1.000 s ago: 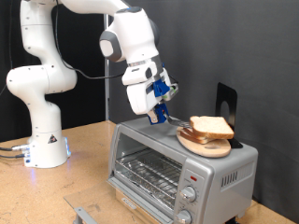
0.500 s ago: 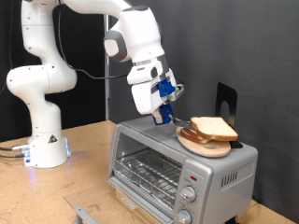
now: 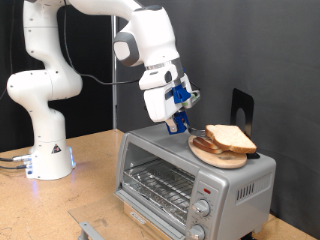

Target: Make a piece of toast with the oven

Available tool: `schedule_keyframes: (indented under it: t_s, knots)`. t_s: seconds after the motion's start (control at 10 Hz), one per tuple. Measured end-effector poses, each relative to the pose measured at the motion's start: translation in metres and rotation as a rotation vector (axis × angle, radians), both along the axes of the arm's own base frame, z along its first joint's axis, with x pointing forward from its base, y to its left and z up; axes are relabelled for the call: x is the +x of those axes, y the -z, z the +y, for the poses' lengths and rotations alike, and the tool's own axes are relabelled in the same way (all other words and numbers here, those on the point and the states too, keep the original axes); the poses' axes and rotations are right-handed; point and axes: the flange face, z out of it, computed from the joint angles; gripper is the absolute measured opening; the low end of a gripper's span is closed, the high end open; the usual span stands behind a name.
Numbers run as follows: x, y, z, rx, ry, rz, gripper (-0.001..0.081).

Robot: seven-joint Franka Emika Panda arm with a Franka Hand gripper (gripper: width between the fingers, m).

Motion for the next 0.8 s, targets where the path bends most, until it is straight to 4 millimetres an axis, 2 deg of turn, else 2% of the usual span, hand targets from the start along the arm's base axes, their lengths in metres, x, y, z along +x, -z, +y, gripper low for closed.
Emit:
schedule_keyframes:
  t_s: [0.8]
  knots:
    - [0.0028,-0.0044,0.0034,0.002,-0.008,-0.057,0.0488]
